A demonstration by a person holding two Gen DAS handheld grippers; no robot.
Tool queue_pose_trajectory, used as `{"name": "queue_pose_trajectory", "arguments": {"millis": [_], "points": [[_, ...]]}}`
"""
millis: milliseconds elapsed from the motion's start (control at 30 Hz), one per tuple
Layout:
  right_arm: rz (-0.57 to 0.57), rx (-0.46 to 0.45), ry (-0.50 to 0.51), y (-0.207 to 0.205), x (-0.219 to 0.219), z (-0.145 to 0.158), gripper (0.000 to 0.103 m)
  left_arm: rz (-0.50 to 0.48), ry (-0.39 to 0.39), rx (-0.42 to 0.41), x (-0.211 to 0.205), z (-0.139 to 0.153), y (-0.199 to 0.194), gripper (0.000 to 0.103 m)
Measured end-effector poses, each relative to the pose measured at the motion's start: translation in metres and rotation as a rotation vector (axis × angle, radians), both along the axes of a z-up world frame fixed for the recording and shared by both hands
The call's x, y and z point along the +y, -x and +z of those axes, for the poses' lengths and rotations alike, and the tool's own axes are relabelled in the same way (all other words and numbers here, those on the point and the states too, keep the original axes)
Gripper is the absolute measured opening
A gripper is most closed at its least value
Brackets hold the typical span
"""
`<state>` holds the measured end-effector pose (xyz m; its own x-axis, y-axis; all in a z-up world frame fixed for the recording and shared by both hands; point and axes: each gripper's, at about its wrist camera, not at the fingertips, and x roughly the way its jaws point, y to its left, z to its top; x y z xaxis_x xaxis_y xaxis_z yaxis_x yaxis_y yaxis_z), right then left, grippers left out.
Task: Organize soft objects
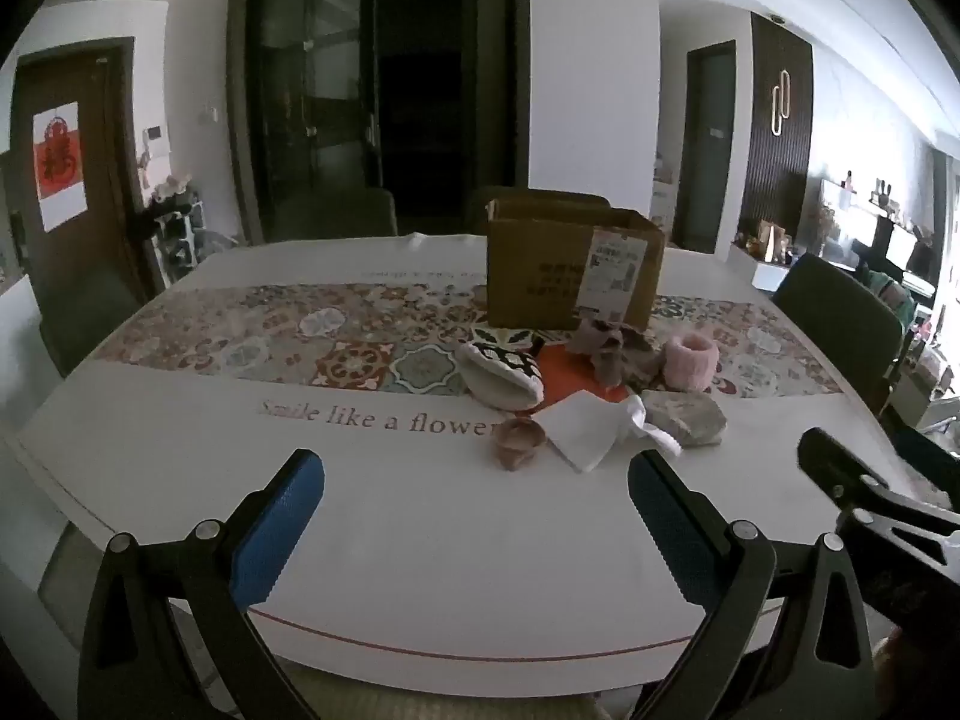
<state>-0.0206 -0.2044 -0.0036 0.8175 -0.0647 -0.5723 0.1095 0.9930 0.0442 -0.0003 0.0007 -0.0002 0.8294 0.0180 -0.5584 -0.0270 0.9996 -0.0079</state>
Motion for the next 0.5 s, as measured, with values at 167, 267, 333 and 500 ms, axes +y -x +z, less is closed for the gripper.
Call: {"name": "queue_pose_trajectory", "arguments": {"millis": [167,267,333,500], "points": [[-0.004,-0.025,0.003,0.007,0.006,0.001,0.102,0.004,-0.006,-0.035,0.003,0.003,0.009,0.103],[-0.003,-0.02,-0.008,0.004,0.002,0.008,0.102,0.01,-0.005,-0.042,0.007,0.004,0.013,0.103],[-0.004,-0.025,-0.008,0.001,-0.005,0.009,0.102,0.022,-0.021,-0.044,0.003,0.008,0.013,0.103],[-0.01,-0.048,-0.002,0.006,-0.002,0.004,0.102,0.027,-0.019,-0.051,0.003,0.008,0.015,0.102]]}}
